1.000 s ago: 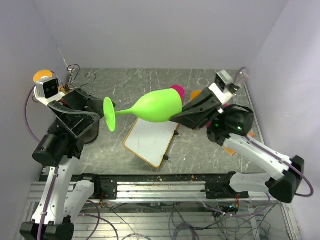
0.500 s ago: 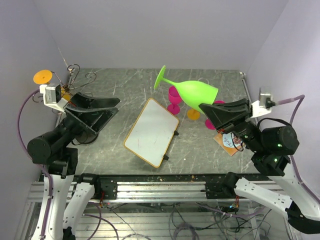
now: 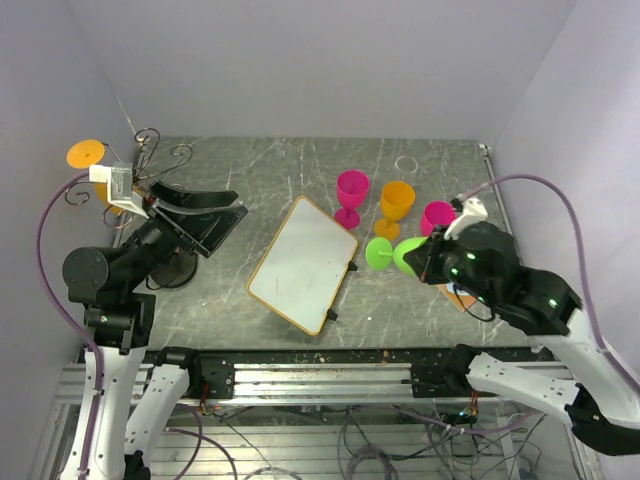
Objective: Take the wine glass off the wine glass rack
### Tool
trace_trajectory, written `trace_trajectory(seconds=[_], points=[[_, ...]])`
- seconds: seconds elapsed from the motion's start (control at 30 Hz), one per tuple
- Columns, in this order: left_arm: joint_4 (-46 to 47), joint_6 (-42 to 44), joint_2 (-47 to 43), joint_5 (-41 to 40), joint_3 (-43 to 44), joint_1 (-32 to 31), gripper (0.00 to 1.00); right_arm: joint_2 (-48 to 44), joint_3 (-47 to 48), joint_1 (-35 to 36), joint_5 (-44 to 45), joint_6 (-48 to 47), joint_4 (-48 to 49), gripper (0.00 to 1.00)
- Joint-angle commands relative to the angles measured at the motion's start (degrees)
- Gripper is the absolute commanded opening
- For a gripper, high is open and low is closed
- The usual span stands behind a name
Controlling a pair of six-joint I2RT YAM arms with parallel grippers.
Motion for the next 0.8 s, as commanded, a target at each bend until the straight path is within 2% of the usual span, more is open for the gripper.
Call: trace_trajectory(seconds=[0.0, 0.13, 0.3, 0.57, 0.77], points=[[-8.0, 6.6, -0.6, -0.6, 3.1, 0.1, 0.86, 7.6, 0.2, 0.1, 8.4, 10.5, -14.0, 0.00], [-13.8, 11.6, -1.7, -2.2, 5.9, 0.1, 0.87, 14.8, 0.7, 0.1, 9.7, 14.1, -16.4, 0.00], [-16.4, 12.8, -3.5, -3.7, 6.1, 0.1, 0.87, 21.1, 1.3, 0.0, 8.5, 13.3, -15.0, 0.00], [-19.6, 14.3, -3.9, -4.1, 7.0, 0.1, 0.87, 25.4, -0.5, -0.1, 7.2, 11.9, -10.7, 0.00], [-22.9, 15.3, -3.4, -4.1, 9.3, 0.1, 0.87, 28.4, -1.5, -0.1, 10.0, 8.1, -9.5, 0.00]])
